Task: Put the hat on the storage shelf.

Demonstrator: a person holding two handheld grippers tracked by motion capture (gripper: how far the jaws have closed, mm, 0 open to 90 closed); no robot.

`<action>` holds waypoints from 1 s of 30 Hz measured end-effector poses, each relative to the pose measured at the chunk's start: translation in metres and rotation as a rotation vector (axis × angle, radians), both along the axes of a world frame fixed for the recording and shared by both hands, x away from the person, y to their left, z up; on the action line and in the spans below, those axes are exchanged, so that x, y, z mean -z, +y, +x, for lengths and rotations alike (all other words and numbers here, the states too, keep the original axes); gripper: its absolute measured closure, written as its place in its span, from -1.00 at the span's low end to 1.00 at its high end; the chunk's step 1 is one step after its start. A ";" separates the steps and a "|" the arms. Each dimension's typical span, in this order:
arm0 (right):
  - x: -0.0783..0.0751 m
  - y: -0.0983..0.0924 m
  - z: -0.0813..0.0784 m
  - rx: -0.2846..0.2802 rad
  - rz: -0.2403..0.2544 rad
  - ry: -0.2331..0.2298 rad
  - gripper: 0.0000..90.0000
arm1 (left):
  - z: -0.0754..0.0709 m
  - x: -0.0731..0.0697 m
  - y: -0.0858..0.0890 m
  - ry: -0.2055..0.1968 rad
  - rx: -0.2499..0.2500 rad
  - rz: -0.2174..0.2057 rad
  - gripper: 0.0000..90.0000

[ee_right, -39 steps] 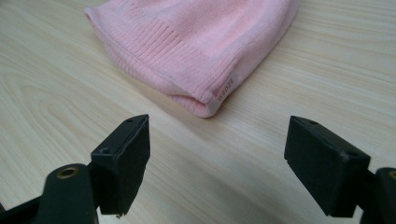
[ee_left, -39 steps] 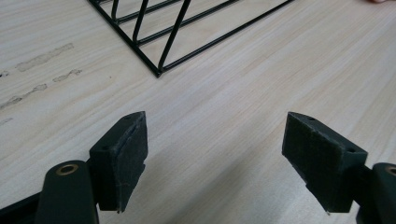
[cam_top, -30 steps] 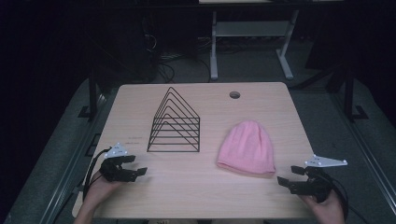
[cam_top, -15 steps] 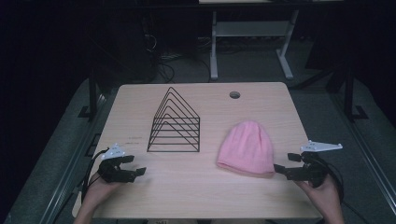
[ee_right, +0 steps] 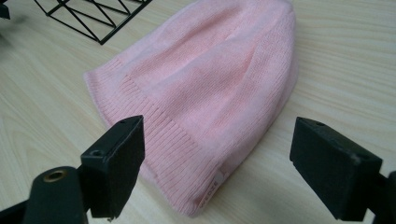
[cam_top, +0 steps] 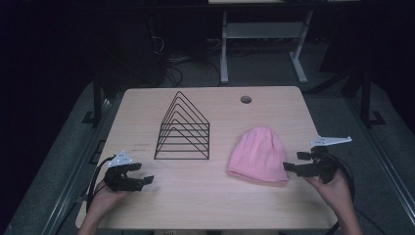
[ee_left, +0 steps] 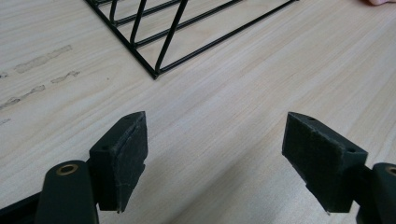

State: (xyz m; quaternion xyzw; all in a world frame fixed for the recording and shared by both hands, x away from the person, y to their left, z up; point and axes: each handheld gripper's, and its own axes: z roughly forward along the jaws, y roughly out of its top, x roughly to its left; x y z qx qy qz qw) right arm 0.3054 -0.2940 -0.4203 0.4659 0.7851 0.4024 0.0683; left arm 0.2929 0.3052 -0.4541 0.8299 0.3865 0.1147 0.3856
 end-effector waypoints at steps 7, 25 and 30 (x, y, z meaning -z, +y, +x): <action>-0.008 0.007 0.019 -0.024 -0.010 0.015 -0.62 | 0.001 -0.001 0.002 -0.003 -0.009 -0.019 -0.50; -0.015 0.012 0.079 -0.056 -0.005 0.097 -0.64 | 0.004 -0.001 0.000 -0.010 0.021 0.006 -0.50; -0.014 0.012 0.089 -0.050 -0.005 0.105 -0.64 | 0.006 0.000 0.002 -0.008 0.014 0.000 -0.50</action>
